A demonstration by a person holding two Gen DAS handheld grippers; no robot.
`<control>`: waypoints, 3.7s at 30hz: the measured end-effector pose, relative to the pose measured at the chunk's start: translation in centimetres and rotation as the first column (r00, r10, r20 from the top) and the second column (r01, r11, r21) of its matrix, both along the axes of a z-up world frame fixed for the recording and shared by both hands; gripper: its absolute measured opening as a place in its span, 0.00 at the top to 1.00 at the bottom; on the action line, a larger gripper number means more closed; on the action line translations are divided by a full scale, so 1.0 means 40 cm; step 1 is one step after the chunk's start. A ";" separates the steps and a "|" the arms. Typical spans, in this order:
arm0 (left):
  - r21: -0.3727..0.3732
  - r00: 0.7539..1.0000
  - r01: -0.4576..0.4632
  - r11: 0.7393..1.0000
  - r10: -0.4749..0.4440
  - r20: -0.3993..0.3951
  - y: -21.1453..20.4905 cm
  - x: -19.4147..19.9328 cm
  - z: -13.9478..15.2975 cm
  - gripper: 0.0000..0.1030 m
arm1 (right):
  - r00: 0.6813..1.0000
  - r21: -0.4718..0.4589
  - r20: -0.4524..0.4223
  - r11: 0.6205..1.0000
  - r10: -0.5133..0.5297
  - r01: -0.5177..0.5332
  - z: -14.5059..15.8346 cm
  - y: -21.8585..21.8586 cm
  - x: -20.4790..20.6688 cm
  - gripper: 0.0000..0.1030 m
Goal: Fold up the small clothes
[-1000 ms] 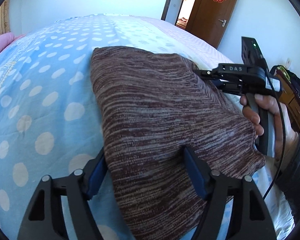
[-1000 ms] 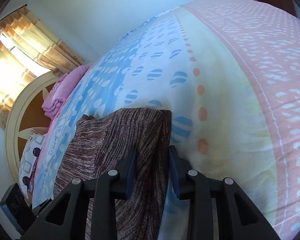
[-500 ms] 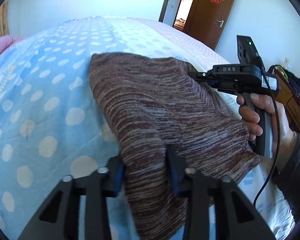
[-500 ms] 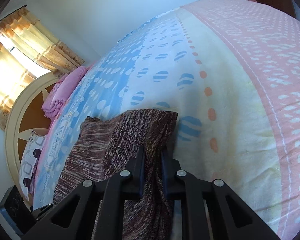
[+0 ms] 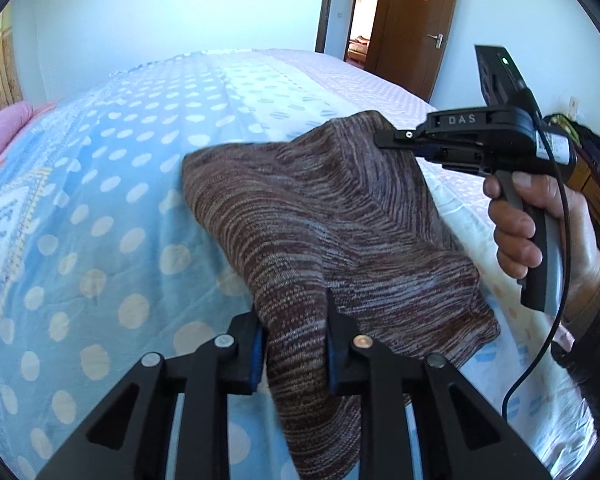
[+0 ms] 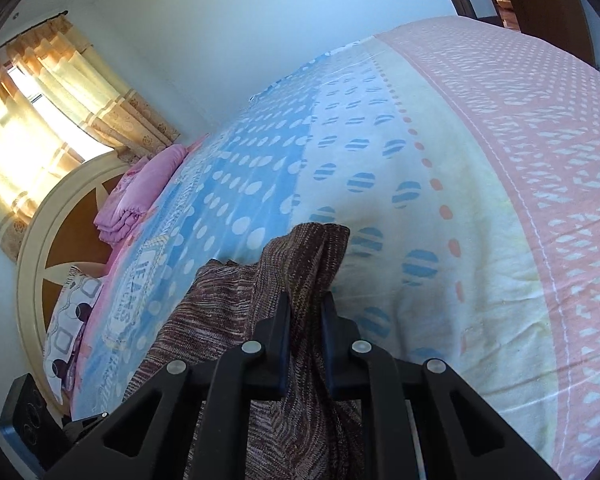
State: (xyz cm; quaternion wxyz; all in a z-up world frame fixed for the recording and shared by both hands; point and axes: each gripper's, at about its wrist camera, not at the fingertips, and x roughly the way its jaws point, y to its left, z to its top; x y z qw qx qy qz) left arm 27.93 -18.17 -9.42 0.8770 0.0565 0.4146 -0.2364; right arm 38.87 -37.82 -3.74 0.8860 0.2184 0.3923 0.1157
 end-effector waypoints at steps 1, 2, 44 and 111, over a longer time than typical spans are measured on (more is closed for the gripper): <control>0.006 1.000 0.001 1.000 -0.001 0.005 0.001 -0.009 0.004 0.76 | 1.000 0.000 0.000 1.000 0.003 -0.003 0.003 0.009 -0.005 0.88; 0.009 1.000 0.003 1.000 -0.003 0.011 0.004 -0.017 0.009 0.76 | 1.000 0.000 0.001 1.000 0.004 -0.004 0.005 0.014 -0.008 0.88; -0.012 0.974 -0.207 0.978 0.207 0.095 0.368 -0.255 0.092 0.77 | 0.970 0.064 0.066 0.969 0.235 -0.239 0.046 0.479 -0.176 0.88; 0.093 0.862 -0.508 0.857 0.504 0.056 0.755 -0.432 -0.079 0.75 | 0.812 -0.080 -0.097 0.809 0.576 -0.583 -0.099 1.149 -0.128 0.88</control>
